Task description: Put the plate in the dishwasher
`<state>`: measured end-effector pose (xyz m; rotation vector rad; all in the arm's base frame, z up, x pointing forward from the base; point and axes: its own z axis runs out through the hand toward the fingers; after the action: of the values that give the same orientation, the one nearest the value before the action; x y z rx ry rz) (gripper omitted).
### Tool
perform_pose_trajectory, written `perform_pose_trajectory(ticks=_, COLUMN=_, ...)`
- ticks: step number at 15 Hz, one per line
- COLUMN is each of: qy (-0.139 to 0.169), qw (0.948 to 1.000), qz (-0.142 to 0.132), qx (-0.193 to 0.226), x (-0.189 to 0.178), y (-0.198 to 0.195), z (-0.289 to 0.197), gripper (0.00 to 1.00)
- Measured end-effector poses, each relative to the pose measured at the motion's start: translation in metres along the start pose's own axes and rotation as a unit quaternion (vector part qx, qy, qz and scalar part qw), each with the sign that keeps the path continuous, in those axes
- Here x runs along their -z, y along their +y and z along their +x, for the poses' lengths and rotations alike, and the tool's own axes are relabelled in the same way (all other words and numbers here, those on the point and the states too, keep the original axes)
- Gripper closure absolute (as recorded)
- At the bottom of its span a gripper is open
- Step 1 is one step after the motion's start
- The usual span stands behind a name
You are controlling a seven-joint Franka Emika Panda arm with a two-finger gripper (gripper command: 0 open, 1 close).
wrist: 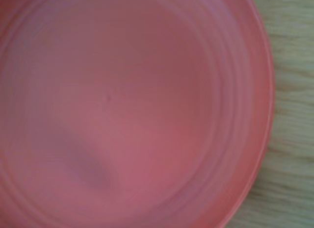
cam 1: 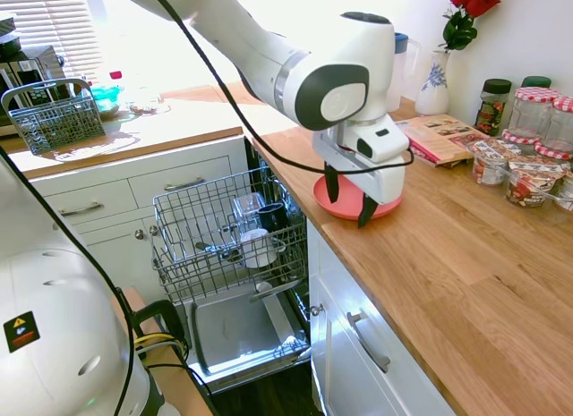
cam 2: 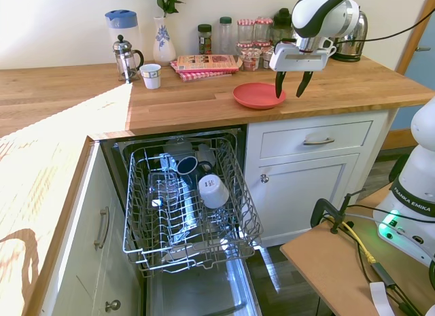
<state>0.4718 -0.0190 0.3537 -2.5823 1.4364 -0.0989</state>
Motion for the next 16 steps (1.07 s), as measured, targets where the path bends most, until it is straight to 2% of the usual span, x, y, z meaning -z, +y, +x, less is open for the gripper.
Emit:
perform_pose_trajectory(ticks=5, qy=-0.013, qw=0.9981, qz=0.053, qx=-0.027, x=-0.011, y=-0.008, z=0.02, gripper=0.0)
perform_pose_trajectory(ticks=6, qy=-0.017, qw=0.9978, qz=0.058, qx=-0.027, x=-0.012, y=-0.011, z=0.023, gripper=1.0)
perform_pose_trajectory(ticks=9, qy=-0.023, qw=0.997, qz=0.068, qx=-0.029, x=-0.016, y=-0.022, z=0.033, gripper=1.0)
perform_pose_trajectory(ticks=16, qy=-0.028, qw=0.9972, qz=0.063, qx=-0.029, x=-0.025, y=-0.03, z=0.033, gripper=1.0)
